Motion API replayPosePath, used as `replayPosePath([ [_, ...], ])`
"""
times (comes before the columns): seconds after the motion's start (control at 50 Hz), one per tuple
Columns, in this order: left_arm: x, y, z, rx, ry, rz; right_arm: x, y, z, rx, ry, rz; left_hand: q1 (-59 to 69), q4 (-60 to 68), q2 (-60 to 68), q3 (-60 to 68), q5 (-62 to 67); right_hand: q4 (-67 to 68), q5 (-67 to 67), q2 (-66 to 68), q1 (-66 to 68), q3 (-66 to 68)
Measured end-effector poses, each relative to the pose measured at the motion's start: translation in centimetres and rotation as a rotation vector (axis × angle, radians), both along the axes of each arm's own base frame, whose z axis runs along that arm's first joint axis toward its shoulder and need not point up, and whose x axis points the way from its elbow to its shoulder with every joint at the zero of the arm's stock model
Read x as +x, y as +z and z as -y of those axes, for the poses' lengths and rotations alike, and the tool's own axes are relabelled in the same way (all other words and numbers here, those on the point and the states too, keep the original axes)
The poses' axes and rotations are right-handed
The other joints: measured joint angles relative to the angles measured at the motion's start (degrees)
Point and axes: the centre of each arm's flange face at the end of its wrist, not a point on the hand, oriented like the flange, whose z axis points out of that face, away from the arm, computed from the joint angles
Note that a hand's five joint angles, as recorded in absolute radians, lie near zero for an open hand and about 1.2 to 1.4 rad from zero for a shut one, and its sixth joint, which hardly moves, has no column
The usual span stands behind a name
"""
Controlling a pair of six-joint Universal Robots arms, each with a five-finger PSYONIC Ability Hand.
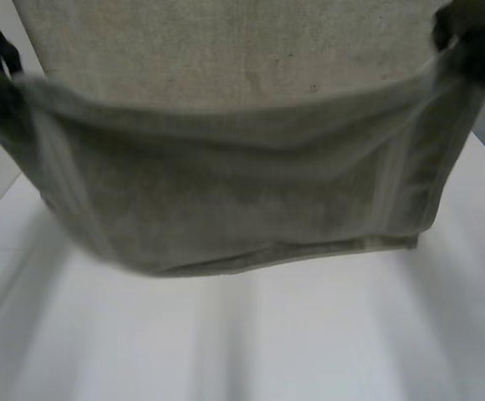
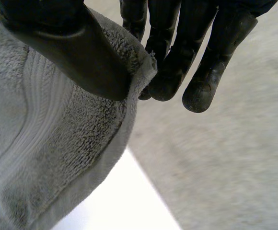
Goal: Fold the towel.
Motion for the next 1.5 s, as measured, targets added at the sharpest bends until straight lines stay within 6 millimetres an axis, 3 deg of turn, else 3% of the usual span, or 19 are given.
replayPosePath([
  [0.12, -0.6, -5.9, 4.2, 0.2, -0.013, 0.051, 2.8, -5.7, 1.7, 0.094, 0.033, -0.175, 0.0, 0.0, 0.0, 0.0, 0.0, 0.0, 0.0, 0.0, 0.0, 0.0],
  [0.18, -1.5, -7.4, 5.9, 0.228, -0.036, 0.08, 3.6, -7.3, 3.1, 0.072, 0.02, -0.215, 0.0, 0.0, 0.0, 0.0, 0.0, 0.0, 0.0, 0.0, 0.0, 0.0],
  [0.24, -2.8, -7.2, 7.6, 0.187, -0.064, 0.1, 4.5, -7.6, 5.3, -0.024, -0.007, -0.207, 0.0, 0.0, 0.0, 0.0, 0.0, 0.0, 0.0, 0.0, 0.1, 0.0],
  [0.32, -4.0, -4.6, 9.4, 0.044, -0.083, 0.099, 5.7, -5.4, 7.8, -0.237, -0.048, -0.124, 0.0, 0.0, 0.3, 0.0, 0.0, 0.0, 0.0, 0.0, 0.3, 0.1],
  [0.4, -5.3, 1.9, 10.8, -0.286, -0.086, 0.047, 7.0, 0.2, 9.4, -0.568, -0.086, 0.092, 0.0, 0.0, 0.3, 0.0, 0.0, 0.0, 0.0, 0.0, 0.6, 0.2],
  [0.5, -5.8, 9.0, 10.0, -0.641, -0.085, -0.088, 6.8, 6.8, 7.7, -0.824, -0.074, 0.329, 0.0, 0.0, 0.3, 0.0, 0.0, 0.0, 0.0, 0.0, 0.6, 0.2],
  [0.58, -5.3, 10.4, 9.4, -0.734, -0.094, -0.185, 6.4, 7.9, 6.7, -0.831, -0.045, 0.369, 0.0, 0.0, 0.3, 0.0, 0.0, 0.0, 0.3, 0.0, 0.6, 0.2],
  [0.68, -4.5, 7.5, 9.8, -0.658, -0.095, -0.246, 6.9, 4.0, 7.2, -0.642, 0.014, 0.29, 0.0, 0.0, 0.3, 0.0, 0.0, 0.2, 0.4, 0.0, 0.6, 0.2],
  [0.84, -3.4, -3.4, 9.8, -0.338, -0.079, -0.21, 7.7, -5.8, 7.5, -0.316, 0.072, 0.089, 0.0, 0.0, 0.3, 0.1, 0.0, 0.2, 0.4, 0.0, 0.6, 0.2],
  [0.9, -3.2, -7.1, 9.1, -0.24, -0.093, -0.191, 7.6, -9.2, 7.2, -0.232, 0.084, 0.028, 0.0, 0.0, 0.3, 0.1, 0.0, 0.2, 0.4, 0.0, 0.6, 0.2],
  [0.92, -3.2, -9.4, 8.5, -0.185, -0.108, -0.18, 7.5, -11.6, 6.8, -0.176, 0.095, -0.007, 0.0, 0.0, 0.3, 0.1, 0.0, 0.2, 0.4, 0.0, 0.6, 0.2],
  [0.98, -3.1, -12.6, 7.4, -0.122, -0.131, -0.167, 7.1, -15.4, 6.0, -0.084, 0.114, -0.05, 0.0, 0.0, 0.3, 0.1, 0.0, 0.2, 0.4, 0.0, 0.6, 0.2],
  [1.04, -2.9, -15.0, 6.2, -0.079, -0.155, -0.159, 6.4, -18.9, 5.1, 0.002, 0.127, -0.078, 0.0, 0.0, 0.3, 0.1, 0.0, 0.2, 0.4, 0.0, 0.6, 0.2],
  [1.14, -2.2, -16.5, 4.6, -0.049, -0.174, -0.148, 5.0, -21.8, 4.0, 0.089, 0.117, -0.093, 0.0, 0.0, 0.3, 0.1, 0.0, 0.2, 0.4, 0.0, 0.6, 0.2],
  [1.18, -1.7, -16.3, 4.1, -0.049, -0.172, -0.139, 4.2, -21.7, 3.8, 0.096, 0.1, -0.092, 0.0, 0.0, 0.3, 0.1, 0.0, 0.2, 0.4, 0.0, 0.6, 0.2],
  [1.24, -0.8, -15.2, 3.3, -0.056, -0.163, -0.121, 2.7, -19.6, 3.6, 0.068, 0.059, -0.081, 0.0, 0.0, 0.3, 0.1, 0.0, 0.2, 0.4, 0.0, 0.6, 0.2],
  [1.34, 1.1, -12.0, 0.9, -0.056, -0.149, -0.09, -0.7, -13.6, 2.6, -0.01, -0.031, -0.059, 0.0, 0.0, 0.3, 0.1, 0.0, 0.2, 0.4, 0.0, 0.6, 0.2],
  [1.42, 2.2, -10.4, -0.8, -0.02, -0.151, -0.084, -2.8, -10.4, 1.4, -0.013, -0.063, -0.054, 0.0, 0.0, 0.3, 0.1, 0.0, 0.2, 0.4, 0.0, 0.6, 0.2],
  [1.5, 2.6, -10.1, -1.9, 0.031, -0.179, -0.09, -3.7, -9.0, 0.5, 0.025, -0.054, -0.051, 0.0, 0.0, 0.6, 0.1, 0.0, 0.2, 0.4, 0.0, 0.6, 0.2],
])
